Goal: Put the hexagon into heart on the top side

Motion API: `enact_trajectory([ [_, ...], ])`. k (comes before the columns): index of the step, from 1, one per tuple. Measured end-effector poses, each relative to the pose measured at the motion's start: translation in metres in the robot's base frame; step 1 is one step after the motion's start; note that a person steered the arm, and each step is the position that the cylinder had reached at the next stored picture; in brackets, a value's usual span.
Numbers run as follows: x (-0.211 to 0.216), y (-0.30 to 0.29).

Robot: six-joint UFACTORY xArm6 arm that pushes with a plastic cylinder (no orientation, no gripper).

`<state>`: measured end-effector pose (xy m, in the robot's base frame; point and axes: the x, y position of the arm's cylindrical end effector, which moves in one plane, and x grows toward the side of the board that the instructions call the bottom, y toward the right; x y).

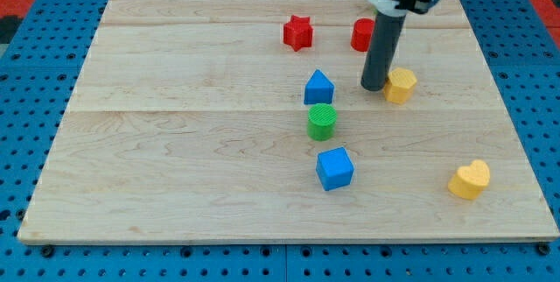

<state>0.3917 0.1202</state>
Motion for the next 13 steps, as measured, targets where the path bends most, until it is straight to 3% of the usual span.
enact_trajectory([
  [1, -0.022, -0.008],
  [3, 0.053, 0.044],
  [5, 0.022, 0.057],
  [8, 0.024, 0.086],
  [10, 0.095, 0.091],
  [13, 0.101, 0.091],
])
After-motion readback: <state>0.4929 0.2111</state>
